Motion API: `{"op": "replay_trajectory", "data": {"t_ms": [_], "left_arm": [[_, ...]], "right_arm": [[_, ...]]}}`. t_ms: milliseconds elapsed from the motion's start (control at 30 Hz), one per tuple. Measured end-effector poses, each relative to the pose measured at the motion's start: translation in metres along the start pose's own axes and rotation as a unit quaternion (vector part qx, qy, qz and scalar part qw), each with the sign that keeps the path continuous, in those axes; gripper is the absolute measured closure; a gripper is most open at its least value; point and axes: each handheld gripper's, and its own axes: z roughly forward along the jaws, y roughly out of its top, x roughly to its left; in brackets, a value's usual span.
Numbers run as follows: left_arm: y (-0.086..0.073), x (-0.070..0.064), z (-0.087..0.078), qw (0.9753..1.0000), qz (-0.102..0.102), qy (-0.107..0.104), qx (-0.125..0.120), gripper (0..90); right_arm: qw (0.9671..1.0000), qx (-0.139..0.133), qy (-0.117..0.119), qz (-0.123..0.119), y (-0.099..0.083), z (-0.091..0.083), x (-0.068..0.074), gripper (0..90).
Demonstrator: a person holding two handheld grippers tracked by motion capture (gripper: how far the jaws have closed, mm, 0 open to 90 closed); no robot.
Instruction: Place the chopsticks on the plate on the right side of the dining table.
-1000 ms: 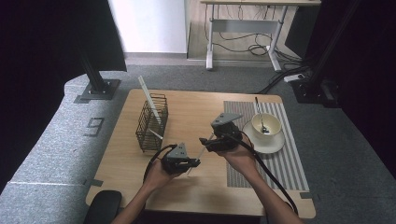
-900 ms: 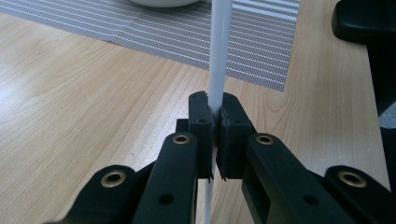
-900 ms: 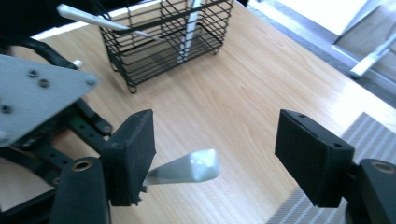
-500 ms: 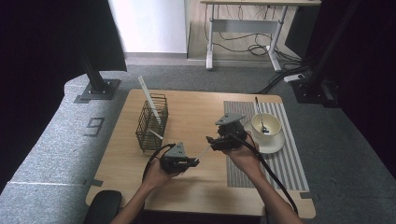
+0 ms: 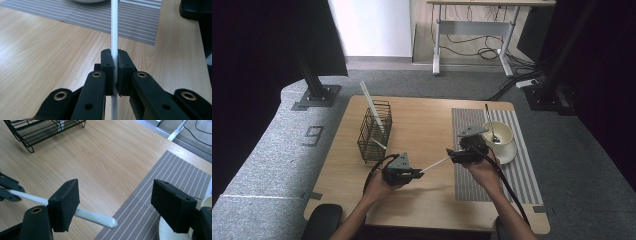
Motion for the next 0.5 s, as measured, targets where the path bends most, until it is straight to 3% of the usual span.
{"op": "replay_trajectory", "data": {"t_ms": [300,500], "left_arm": [[0.001,0.000,-0.003,1.0000,0.005,0.001,-0.004,85.6],[0.000,-0.001,0.001,0.9999,0.008,-0.004,0.014,86.0]], "right_arm": [[0.9998,0.013,-0.004,0.017,-0.018,0.012,-0.007,22.7],[0.9994,0.025,0.007,0.024,-0.027,0.019,-0.008,23.5]]}}
